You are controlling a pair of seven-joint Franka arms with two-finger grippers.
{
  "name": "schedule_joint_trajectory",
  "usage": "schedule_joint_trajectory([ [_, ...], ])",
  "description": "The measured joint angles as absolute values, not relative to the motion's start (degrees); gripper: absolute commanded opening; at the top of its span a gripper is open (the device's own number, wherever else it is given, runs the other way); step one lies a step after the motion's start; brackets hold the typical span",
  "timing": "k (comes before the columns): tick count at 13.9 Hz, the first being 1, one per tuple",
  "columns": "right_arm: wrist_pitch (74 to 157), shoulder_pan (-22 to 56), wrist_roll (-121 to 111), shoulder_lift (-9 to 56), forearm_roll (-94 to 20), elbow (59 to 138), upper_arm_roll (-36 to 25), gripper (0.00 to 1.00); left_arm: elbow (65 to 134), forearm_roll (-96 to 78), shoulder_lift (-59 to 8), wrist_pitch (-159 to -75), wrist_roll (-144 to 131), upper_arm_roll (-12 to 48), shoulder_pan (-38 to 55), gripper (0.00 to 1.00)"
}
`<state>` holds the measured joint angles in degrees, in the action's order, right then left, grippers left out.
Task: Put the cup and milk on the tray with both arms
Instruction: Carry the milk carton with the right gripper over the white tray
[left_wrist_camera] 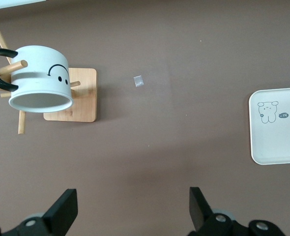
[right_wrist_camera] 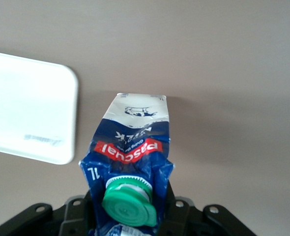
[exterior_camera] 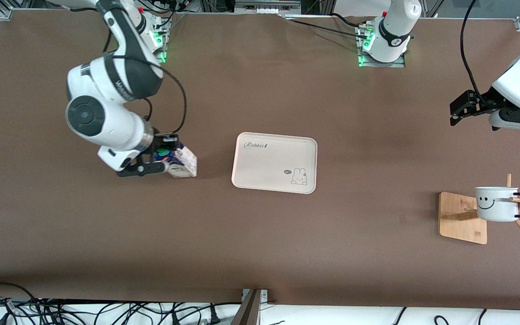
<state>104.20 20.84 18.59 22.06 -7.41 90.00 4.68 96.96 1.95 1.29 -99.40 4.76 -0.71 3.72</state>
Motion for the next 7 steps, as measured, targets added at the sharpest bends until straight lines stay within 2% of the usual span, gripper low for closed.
schedule_joint_trajectory([
  [4, 104.8, 32.3, 32.8, 29.0, -8.2, 81.1, 4.8, 0.5, 96.9, 2.0, 1.3, -99.4, 4.8, -0.7, 3.7, 1.0],
  [7, 106.3, 36.7, 37.9, 34.8, -8.1, 76.1, 4.7, 0.5, 96.9, 2.0, 1.3, -99.4, 4.8, -0.7, 3.7, 1.0],
])
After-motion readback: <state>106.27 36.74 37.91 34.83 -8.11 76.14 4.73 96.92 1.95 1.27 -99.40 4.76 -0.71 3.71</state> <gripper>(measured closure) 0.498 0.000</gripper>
